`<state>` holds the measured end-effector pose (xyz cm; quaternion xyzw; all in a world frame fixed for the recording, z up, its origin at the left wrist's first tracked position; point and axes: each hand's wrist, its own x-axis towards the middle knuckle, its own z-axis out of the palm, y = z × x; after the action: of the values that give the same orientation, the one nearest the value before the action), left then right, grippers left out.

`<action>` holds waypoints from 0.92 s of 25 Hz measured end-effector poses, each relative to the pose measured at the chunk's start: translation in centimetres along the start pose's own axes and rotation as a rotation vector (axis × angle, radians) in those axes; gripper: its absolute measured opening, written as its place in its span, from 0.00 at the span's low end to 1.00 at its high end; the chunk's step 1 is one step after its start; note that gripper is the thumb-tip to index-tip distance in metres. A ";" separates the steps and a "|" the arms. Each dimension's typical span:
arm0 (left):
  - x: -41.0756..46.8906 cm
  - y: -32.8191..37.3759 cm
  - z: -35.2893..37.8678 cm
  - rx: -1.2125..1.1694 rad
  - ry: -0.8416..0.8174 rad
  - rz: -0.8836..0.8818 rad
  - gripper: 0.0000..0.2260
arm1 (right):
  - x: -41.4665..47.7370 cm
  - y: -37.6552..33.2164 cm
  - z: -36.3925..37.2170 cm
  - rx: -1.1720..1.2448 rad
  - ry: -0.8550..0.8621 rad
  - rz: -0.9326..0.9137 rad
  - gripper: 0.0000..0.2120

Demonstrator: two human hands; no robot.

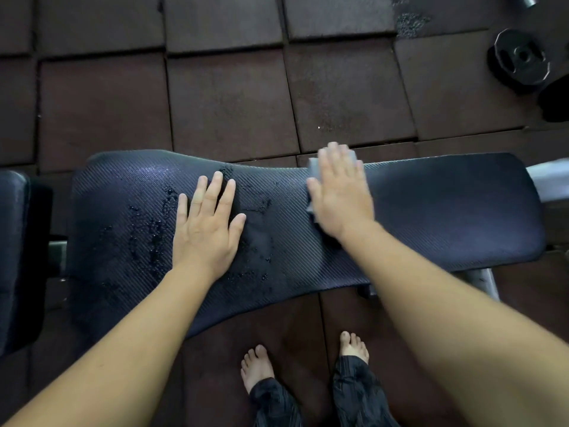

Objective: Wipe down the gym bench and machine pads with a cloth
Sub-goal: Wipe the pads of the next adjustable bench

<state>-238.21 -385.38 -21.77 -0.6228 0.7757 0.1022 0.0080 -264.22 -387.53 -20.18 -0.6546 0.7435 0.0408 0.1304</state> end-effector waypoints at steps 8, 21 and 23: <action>-0.4 -1.0 -0.5 -0.024 -0.023 0.034 0.28 | -7.4 4.3 1.9 -0.044 0.005 -0.302 0.31; -1.9 -2.5 -0.5 0.009 -0.022 0.096 0.29 | -11.5 2.2 3.5 -0.034 0.017 -0.230 0.31; -2.3 -2.4 -0.4 0.019 -0.023 0.083 0.29 | -7.6 3.6 2.3 0.011 0.022 -0.016 0.33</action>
<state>-235.28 -383.78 -21.38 -0.5888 0.8016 0.1021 0.0188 -266.64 -379.16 -20.96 -0.6601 0.7399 0.0288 0.1261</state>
